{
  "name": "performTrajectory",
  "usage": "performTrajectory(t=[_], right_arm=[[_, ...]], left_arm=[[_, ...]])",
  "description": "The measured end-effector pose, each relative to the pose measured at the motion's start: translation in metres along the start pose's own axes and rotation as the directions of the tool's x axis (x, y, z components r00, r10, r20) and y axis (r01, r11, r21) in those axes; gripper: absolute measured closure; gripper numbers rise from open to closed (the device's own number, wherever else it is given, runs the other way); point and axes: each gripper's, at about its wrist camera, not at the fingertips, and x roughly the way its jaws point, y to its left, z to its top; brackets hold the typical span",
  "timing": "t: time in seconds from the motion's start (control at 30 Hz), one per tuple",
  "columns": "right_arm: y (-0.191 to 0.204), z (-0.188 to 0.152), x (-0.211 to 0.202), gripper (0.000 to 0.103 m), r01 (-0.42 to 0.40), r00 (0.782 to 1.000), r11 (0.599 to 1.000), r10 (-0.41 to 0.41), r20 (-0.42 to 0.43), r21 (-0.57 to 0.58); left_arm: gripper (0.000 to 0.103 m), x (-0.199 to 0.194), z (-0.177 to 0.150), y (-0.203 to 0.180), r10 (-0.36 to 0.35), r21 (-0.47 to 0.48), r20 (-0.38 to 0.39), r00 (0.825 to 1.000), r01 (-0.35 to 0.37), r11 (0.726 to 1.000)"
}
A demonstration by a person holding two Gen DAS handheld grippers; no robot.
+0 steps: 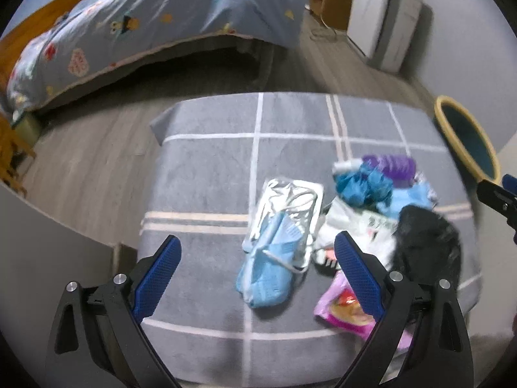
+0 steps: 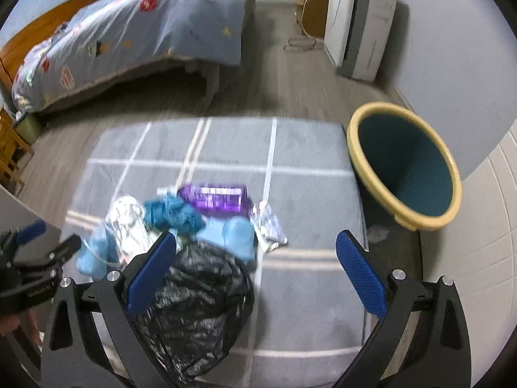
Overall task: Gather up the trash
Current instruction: 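Move both tools back over the remaining trash, then grasp the black plastic bag with the right tool while the left tool grasps the blue face mask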
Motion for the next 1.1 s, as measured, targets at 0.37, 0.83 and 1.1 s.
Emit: performTrajectory(t=[0.37, 0.83, 1.1], right_arm=[[0.002, -0.027, 0.038, 0.015, -0.024, 0.977, 0.997, 0.038, -0.212, 0.069], [-0.005, -0.036, 0.051, 0.083, -0.126, 0.936, 0.975, 0.177, -0.304, 0.181], [-0.003, -0.021, 0.024, 0.094, -0.141, 0.963, 0.979, 0.170, -0.211, 0.144]], left_arm=[[0.009, 0.036, -0.010, 0.002, -0.013, 0.014, -0.157, 0.988, 0.015, 1.000], [0.076, 0.059, -0.018, -0.010, -0.088, 0.050, -0.276, 0.957, 0.106, 0.993], [0.081, 0.027, -0.005, -0.011, -0.089, 0.065, -0.140, 0.986, 0.098, 0.993]])
